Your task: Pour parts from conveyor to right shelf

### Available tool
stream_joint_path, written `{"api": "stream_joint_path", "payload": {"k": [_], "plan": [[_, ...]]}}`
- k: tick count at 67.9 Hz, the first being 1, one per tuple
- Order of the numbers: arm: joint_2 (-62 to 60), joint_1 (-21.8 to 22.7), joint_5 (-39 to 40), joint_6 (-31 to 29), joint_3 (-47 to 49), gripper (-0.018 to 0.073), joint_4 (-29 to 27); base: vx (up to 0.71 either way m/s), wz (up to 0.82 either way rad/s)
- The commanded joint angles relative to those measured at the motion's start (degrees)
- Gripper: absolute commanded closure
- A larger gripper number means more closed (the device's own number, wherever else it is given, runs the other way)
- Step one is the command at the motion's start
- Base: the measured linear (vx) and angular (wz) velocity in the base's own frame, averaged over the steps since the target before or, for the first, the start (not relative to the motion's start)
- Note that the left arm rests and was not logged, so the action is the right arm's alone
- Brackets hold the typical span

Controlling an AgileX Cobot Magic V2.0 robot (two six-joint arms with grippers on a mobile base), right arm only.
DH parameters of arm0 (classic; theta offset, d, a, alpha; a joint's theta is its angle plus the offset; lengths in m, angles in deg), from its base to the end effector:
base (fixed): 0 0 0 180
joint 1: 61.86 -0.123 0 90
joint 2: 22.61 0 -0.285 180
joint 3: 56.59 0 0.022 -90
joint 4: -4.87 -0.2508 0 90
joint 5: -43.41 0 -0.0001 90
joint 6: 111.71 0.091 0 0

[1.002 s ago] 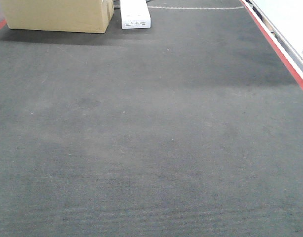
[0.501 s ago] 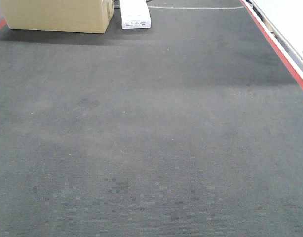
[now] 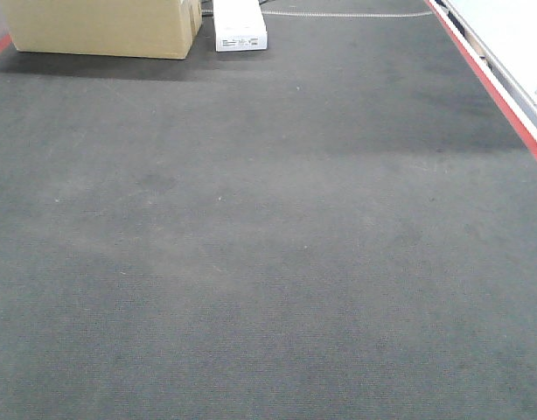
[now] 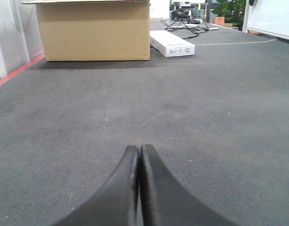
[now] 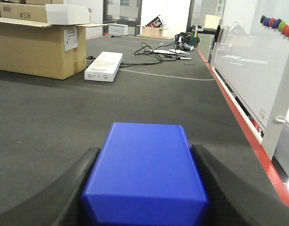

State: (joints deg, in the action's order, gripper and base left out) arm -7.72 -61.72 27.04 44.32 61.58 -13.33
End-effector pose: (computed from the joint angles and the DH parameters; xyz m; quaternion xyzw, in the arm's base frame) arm 0.0542 0.0079 0.2715 -0.0702 0.7177 -0.0081 0.6927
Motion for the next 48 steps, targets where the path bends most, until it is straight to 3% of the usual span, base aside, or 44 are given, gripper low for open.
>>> {"api": "stream_joint_path", "payload": {"k": [1, 25, 48], "plan": [[0.8, 0.0, 4.8, 0.0, 1.6, 0.0562, -0.4, 0.00, 0.00], [0.8, 0.0, 4.8, 0.0, 1.6, 0.0562, -0.4, -0.04, 0.00], [0.8, -0.1, 4.8, 0.0, 1.6, 0.0562, -0.4, -0.25, -0.18]]}}
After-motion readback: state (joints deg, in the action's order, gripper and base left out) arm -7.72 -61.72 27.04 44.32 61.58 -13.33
